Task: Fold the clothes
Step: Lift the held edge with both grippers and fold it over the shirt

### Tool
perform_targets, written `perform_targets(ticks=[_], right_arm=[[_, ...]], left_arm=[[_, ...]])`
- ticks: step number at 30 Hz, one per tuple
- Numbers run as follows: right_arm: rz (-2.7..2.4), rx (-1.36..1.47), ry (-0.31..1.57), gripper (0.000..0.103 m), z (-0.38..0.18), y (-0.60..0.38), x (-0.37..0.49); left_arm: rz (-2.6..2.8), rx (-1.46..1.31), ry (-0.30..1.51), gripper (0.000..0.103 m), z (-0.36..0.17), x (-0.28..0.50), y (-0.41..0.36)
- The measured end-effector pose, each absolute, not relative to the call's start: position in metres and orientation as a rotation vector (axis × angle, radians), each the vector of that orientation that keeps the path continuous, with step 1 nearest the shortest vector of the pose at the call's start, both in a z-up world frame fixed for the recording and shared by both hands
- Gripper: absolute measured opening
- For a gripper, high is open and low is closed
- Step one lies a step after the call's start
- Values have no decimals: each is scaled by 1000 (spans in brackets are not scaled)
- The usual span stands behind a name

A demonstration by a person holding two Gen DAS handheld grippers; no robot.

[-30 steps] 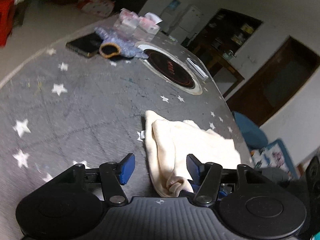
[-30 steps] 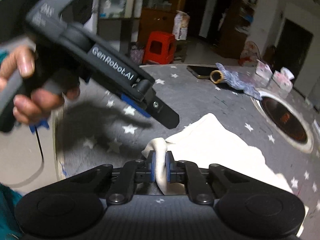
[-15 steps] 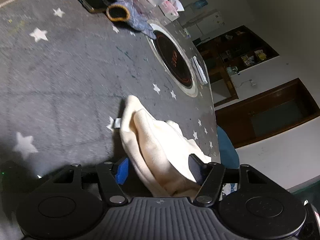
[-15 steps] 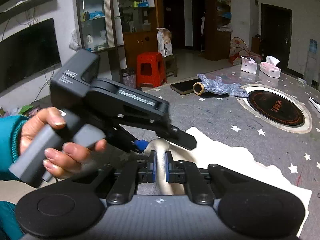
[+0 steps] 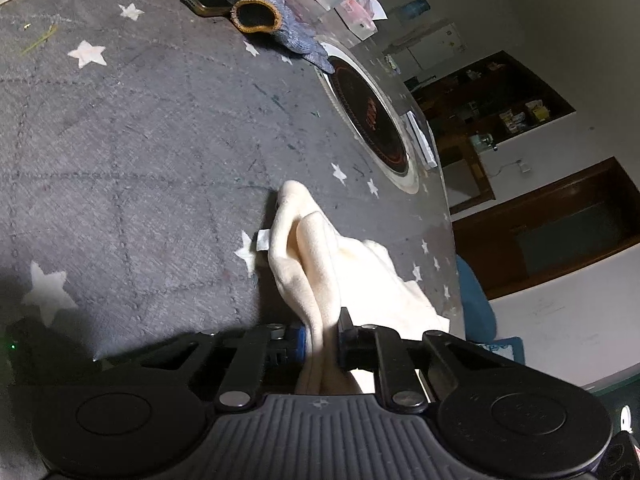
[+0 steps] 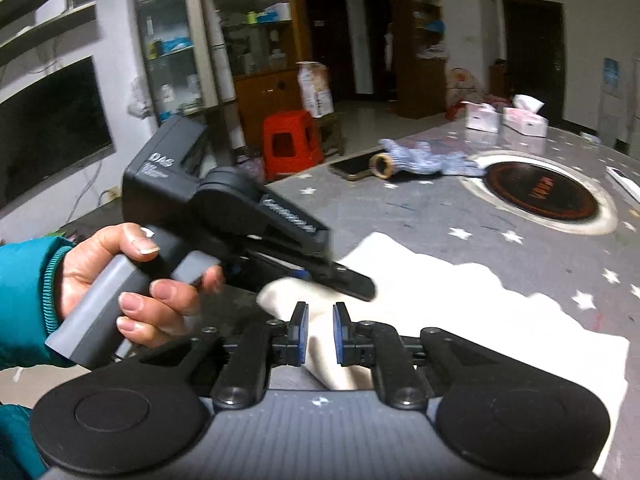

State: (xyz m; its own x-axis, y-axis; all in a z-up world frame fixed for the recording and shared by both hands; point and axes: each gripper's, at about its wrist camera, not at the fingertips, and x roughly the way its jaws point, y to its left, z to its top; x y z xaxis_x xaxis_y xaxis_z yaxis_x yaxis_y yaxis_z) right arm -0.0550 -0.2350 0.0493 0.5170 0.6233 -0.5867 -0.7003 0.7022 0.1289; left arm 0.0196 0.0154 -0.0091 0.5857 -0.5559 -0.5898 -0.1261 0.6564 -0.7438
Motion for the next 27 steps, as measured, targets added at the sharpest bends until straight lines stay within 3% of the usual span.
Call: perform_targets(ticks=[16, 19, 27], right_arm=[[309, 70, 705, 18, 24, -376, -14], [278, 114, 722, 25, 15, -389, -8], [251, 195, 731, 27, -2, -397, 0]], left_arm=[[-291, -667, 901, 15, 1, 22, 3], [-292, -642, 900, 16, 2, 23, 1], [-295, -585, 901, 16, 5, 28, -3]])
